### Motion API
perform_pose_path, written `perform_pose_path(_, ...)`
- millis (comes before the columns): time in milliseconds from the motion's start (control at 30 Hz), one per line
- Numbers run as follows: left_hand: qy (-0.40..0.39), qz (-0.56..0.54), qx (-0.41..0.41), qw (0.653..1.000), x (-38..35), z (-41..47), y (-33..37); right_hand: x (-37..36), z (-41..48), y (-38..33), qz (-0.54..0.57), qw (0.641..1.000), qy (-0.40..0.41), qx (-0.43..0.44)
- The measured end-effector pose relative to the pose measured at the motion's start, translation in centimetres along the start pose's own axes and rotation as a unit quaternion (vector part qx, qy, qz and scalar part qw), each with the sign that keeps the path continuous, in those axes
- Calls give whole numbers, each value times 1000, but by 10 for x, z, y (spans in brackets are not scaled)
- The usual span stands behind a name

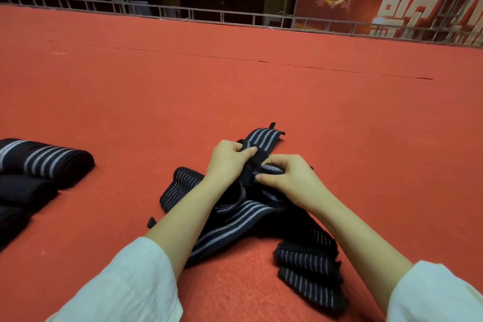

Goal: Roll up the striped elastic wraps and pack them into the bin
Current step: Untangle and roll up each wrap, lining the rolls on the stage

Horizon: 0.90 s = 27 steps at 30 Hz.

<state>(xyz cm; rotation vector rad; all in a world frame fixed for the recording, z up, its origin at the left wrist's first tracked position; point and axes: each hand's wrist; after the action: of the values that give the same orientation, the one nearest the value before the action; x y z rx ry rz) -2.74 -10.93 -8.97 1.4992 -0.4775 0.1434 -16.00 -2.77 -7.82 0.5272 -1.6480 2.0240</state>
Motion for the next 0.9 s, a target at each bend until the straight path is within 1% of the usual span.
perform_pose_path(67, 22, -3, 3, 1000, -3, 4, -5, 1, -5, -3, 2, 1000, -2, 1)
perform_pose_path(167, 99, -27, 19, 995, 11, 15, -15, 7, -19, -6, 49, 998, -30, 10)
perform_pose_path(200, 114, -27, 18, 993, 19, 19, -18, 11, -22, -5, 60, 998, -23, 12)
perform_pose_path(267, 96, 2, 9, 995, 27, 19, -16, 19, -26, 0, 71, 997, 28, 13)
perform_pose_path(300, 78, 38, 0, 996, 27, 15, -11, 23, -25, 2, 86, 994, 65, 8)
perform_pose_path(333, 77, 82, -16, 993, 25, 10, -5, 25, -24, 1, 106, 989, 101, 2)
perform_pose_path(367, 94, 118, -44, 988, 24, 4, 2, 28, -22, -1, 125, 983, 136, 0)
perform_pose_path(400, 120, 127, -84, 981, 23, -4, 9, 31, -20, -5, 140, 976, 168, -3)
perform_pose_path(467, 158, 83, -182, 967, 23, -25, 30, 39, -17, -16, 164, 963, 212, -2)
perform_pose_path(500, 153, 51, -222, 962, 22, -38, 41, 43, -17, -23, 173, 959, 222, 2)
perform_pose_path(533, 131, 22, -245, 960, 19, -51, 53, 47, -18, -31, 181, 957, 226, 8)
perform_pose_path(567, 99, 2, -254, 962, 16, -66, 66, 51, -20, -40, 191, 955, 228, 16)
perform_pose_path(633, 41, 1, -254, 966, 9, -89, 87, 56, -25, -60, 219, 949, 225, 27)
perform_pose_path(700, 8, -9, -227, 974, 7, -99, 100, 58, -31, -79, 256, 949, 183, 10)
perform_pose_path(800, -3, -118, -201, 972, 19, -104, 112, 63, -40, -106, 332, 939, 82, -27)
perform_pose_path(867, 19, -166, -201, 965, 34, -106, 114, 65, -46, -118, 343, 936, 75, -8)
perform_pose_path(900, 27, -182, -198, 963, 43, -107, 115, 66, -48, -120, 312, 946, 94, 9)
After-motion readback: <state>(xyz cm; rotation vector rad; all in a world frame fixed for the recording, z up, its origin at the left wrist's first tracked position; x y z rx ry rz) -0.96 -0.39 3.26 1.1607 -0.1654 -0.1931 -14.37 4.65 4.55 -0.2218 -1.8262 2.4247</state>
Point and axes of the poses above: each hand's wrist, its own z-axis towards the middle knuckle, its own x-axis out of the back of the hand, y = z × x, and after that the axes turned 4 degrees about x, right-handed
